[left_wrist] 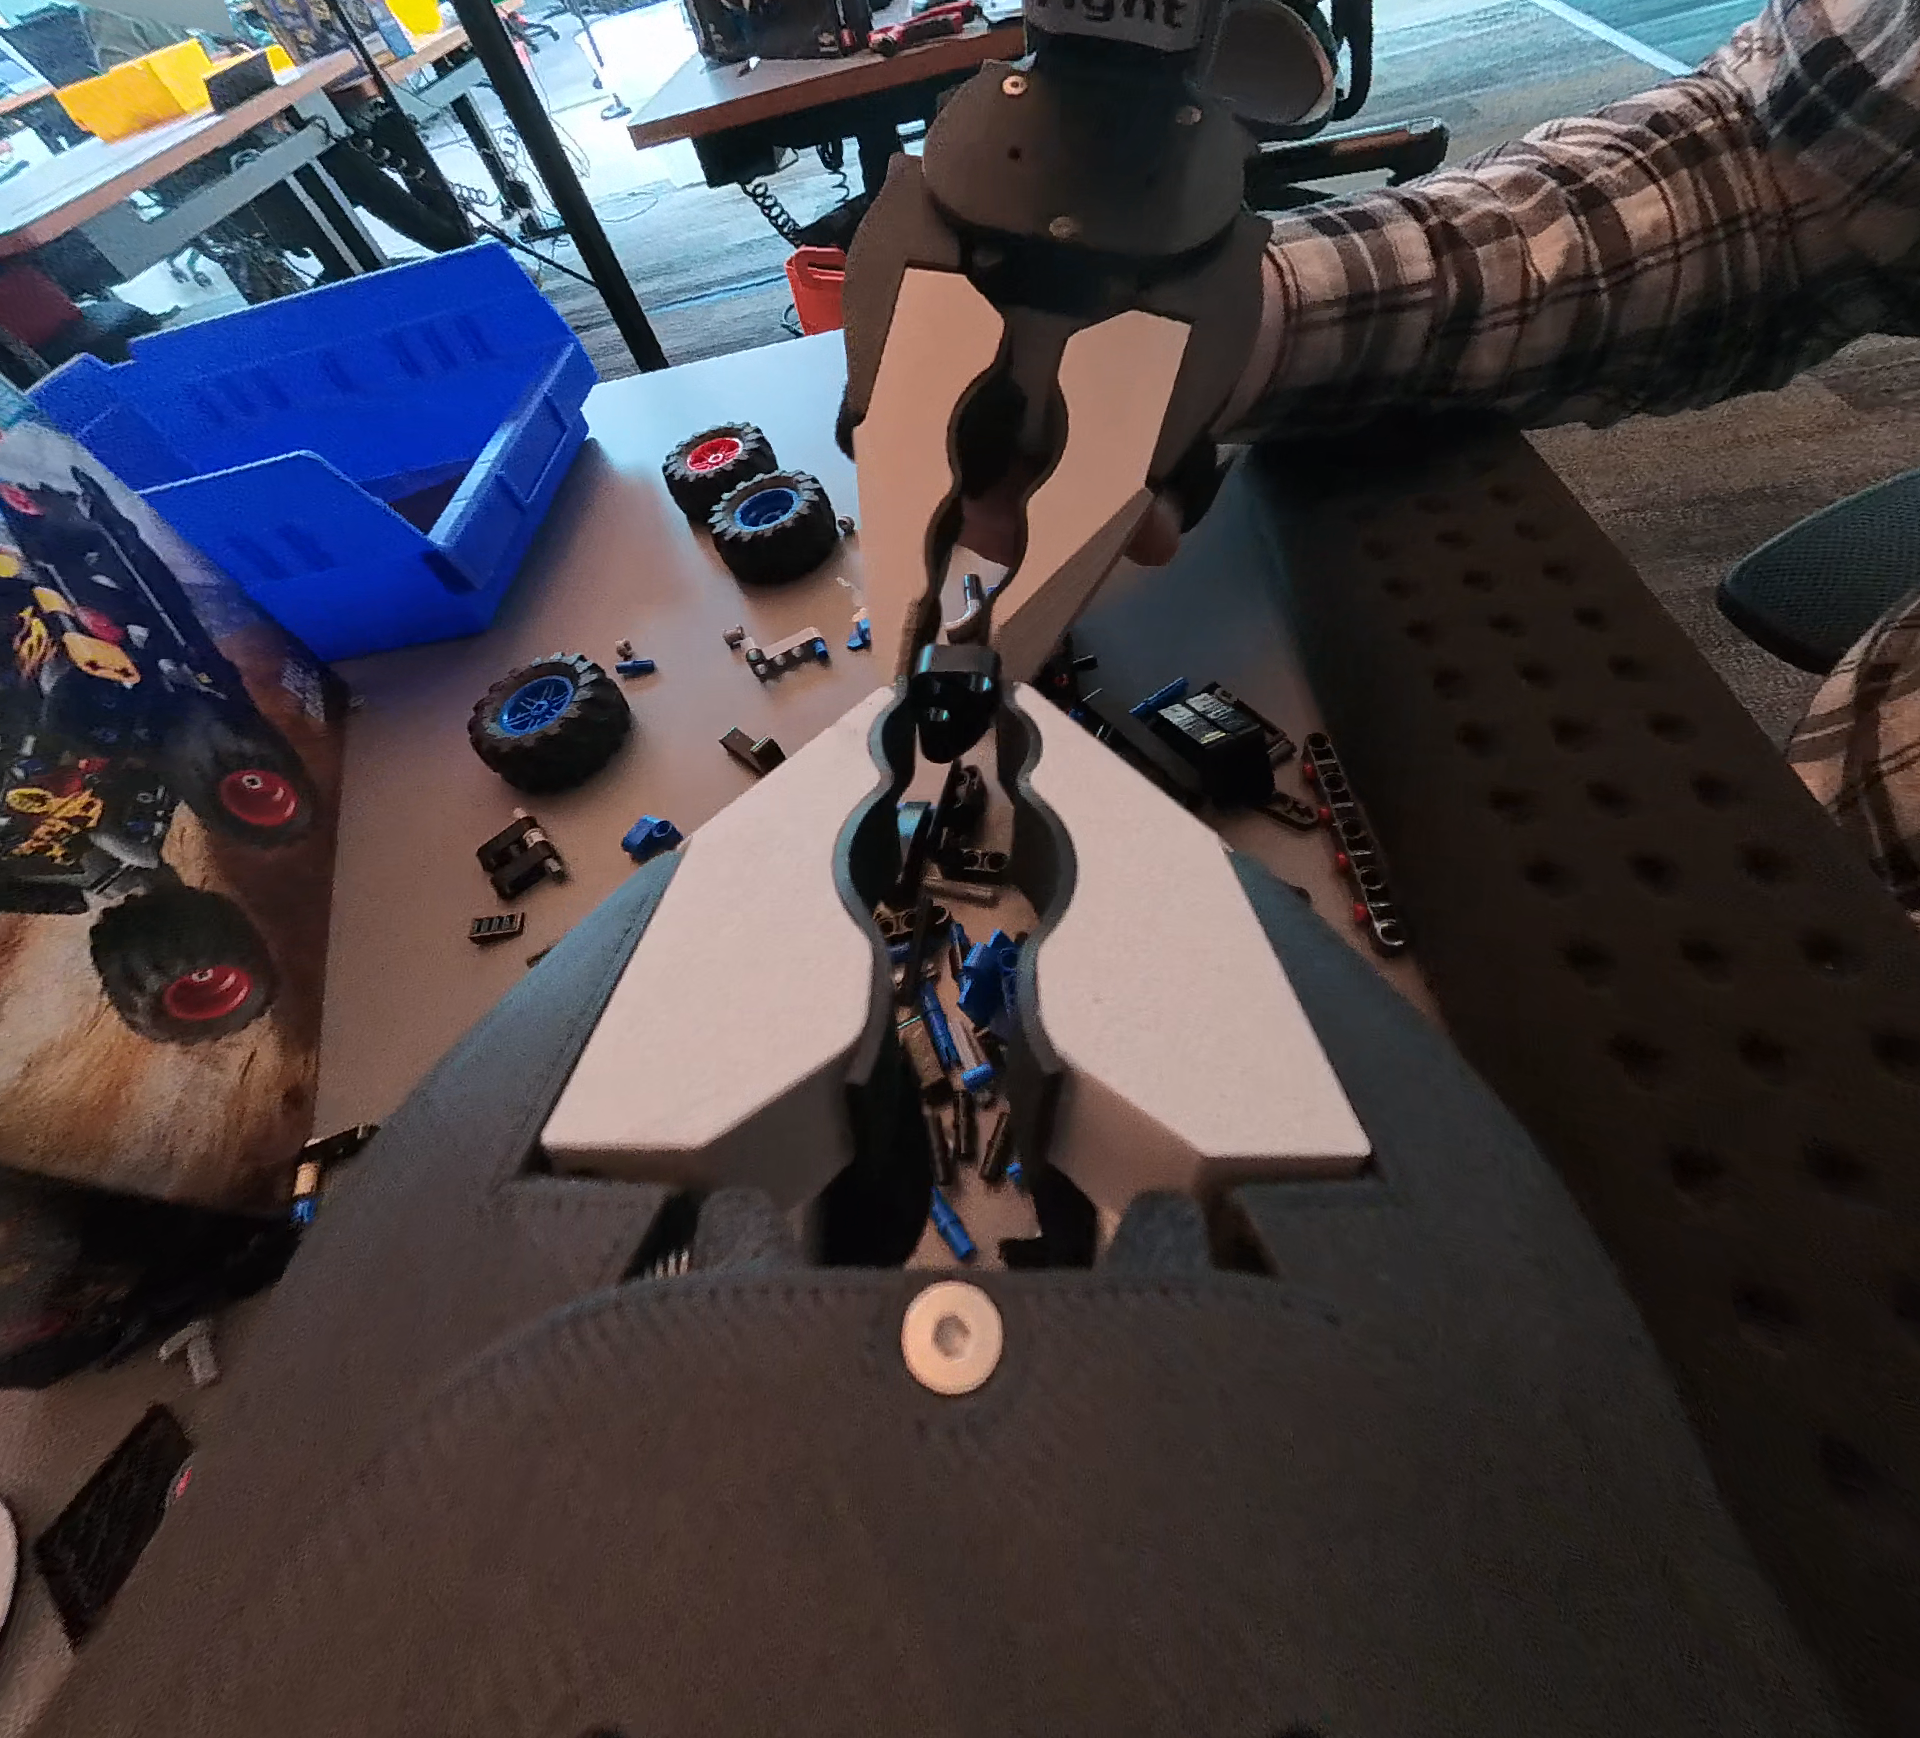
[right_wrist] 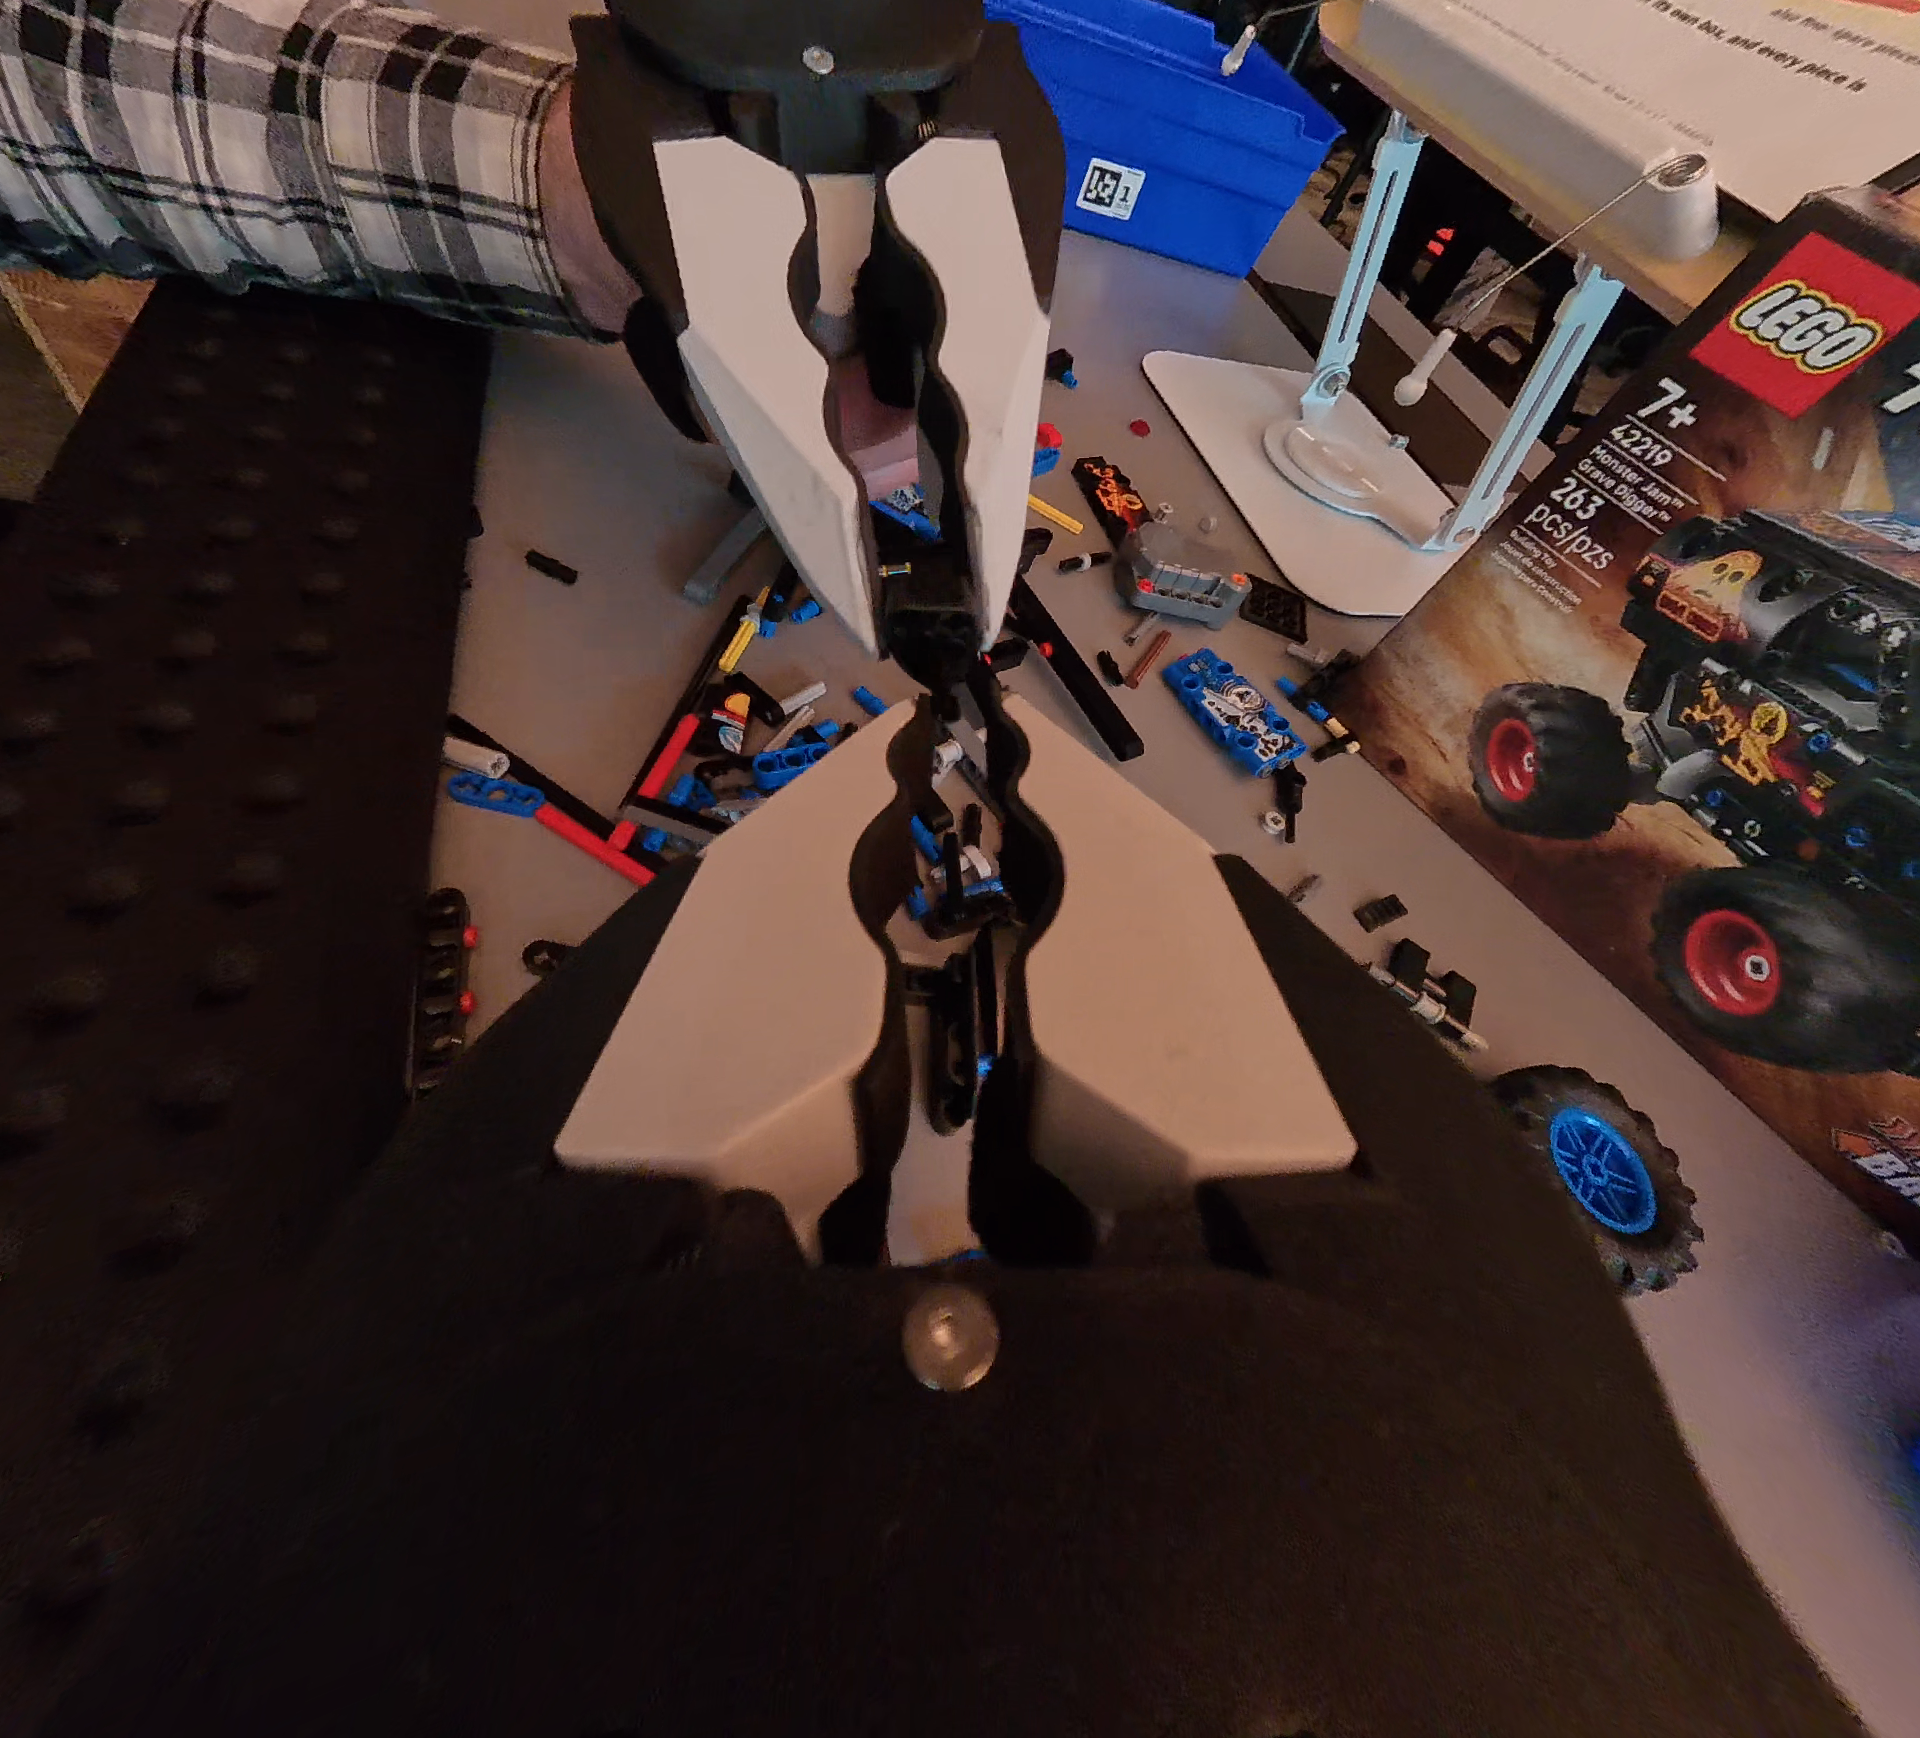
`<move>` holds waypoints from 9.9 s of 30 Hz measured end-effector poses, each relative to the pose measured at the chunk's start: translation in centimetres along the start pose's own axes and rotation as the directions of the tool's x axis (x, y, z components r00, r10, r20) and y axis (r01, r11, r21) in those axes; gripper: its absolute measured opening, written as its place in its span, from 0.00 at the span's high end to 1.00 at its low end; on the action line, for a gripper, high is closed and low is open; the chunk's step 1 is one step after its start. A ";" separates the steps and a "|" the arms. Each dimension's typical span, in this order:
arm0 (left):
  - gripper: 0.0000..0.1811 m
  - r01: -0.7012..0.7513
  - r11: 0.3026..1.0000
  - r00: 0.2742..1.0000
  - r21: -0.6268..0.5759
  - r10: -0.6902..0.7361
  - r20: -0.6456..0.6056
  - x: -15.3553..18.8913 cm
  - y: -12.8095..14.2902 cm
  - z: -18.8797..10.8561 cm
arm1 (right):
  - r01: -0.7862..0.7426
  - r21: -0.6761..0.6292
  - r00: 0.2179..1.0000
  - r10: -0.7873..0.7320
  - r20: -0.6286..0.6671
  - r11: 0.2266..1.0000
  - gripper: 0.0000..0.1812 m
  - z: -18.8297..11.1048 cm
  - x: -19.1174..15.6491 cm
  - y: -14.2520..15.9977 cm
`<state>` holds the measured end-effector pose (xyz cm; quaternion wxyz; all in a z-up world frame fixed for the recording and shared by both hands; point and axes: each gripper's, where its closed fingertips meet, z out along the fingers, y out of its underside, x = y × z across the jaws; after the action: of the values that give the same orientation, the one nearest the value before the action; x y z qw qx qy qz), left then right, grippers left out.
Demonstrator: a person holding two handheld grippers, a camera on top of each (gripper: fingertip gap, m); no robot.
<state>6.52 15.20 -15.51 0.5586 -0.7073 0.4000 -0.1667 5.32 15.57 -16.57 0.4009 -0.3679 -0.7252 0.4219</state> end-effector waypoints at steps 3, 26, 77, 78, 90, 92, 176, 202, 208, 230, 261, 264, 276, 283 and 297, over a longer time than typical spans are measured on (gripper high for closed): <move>0.93 -0.002 1.000 1.000 0.002 0.002 -0.013 0.2 0.0 0.1 | 0.021 -0.007 1.000 -0.021 0.019 1.000 0.99 0.0 -0.5 0.0; 0.93 -0.020 1.000 1.000 -0.024 0.020 0.001 0.1 -0.1 -0.7 | 0.015 0.036 1.000 -0.015 -0.010 0.999 0.93 -1.0 0.0 -0.9; 0.98 -0.029 0.995 1.000 0.098 0.030 -0.003 2.1 -3.1 0.1 | 0.048 0.150 0.995 -0.059 0.076 0.987 1.00 -2.8 -1.8 -2.8; 0.98 -0.026 0.994 1.000 0.103 0.026 -0.001 2.1 -3.2 0.1 | 0.051 0.148 0.995 -0.063 0.077 0.988 1.00 -2.8 -1.8 -2.7; 0.97 0.064 0.995 0.997 -0.078 -0.068 -0.049 1.0 1.3 -0.9 | -0.024 -0.053 0.994 0.030 0.108 0.998 0.99 -1.4 -1.4 2.3; 0.96 -0.006 0.978 0.999 -0.209 -0.002 -0.035 1.1 3.5 -0.1 | -0.010 -0.104 0.992 0.023 0.123 0.995 0.99 -1.0 -1.7 3.2; 0.87 -0.253 0.881 0.967 -0.400 0.218 -0.132 4.6 5.7 5.3 | 0.095 -0.249 0.992 -0.113 -0.056 0.964 0.96 -2.0 -4.4 3.5; 0.98 -0.256 0.879 0.965 -0.402 0.209 -0.157 5.3 5.8 5.4 | 0.055 -0.237 0.997 -0.067 -0.041 0.970 1.00 -1.5 -5.3 3.1; 0.97 -0.252 0.897 0.966 -0.364 0.212 -0.148 5.0 5.2 5.2 | -0.026 -0.168 0.999 0.017 -0.052 0.985 1.00 -2.3 -4.7 2.7; 0.98 -0.272 0.895 0.962 -0.354 0.249 -0.110 4.6 4.3 4.8 | -0.124 -0.162 0.992 0.121 -0.027 0.979 0.92 -3.7 -4.3 3.7; 0.97 -0.310 0.899 0.946 -0.310 0.325 -0.004 3.4 2.1 3.1 | -0.231 0.140 0.970 0.240 -0.046 0.963 1.00 -8.1 -3.0 -0.2; 0.97 -0.352 0.852 0.927 -0.388 0.374 -0.022 3.3 2.9 4.1 | -0.161 0.035 0.984 0.163 -0.073 0.986 0.96 -5.8 -4.2 0.8; 0.97 -0.362 0.848 0.924 -0.386 0.381 -0.028 4.0 2.9 4.6 | -0.030 -0.133 0.988 0.010 -0.151 0.991 0.95 -3.5 -4.1 2.1; 0.97 -0.364 0.849 0.924 -0.383 0.382 -0.033 4.2 2.6 4.5 | -0.007 -0.157 0.988 -0.017 -0.154 0.988 0.98 -3.6 -4.5 2.3; 0.97 -0.354 0.858 0.933 -0.371 0.352 -0.075 5.1 3.3 4.7 | 0.086 -0.179 0.987 -0.108 -0.115 0.980 1.00 -3.6 -5.6 2.4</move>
<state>11.64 14.28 -21.14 0.4314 -0.7160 0.5486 0.0169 11.30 12.75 -19.06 0.4318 -0.3910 -0.7500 0.3133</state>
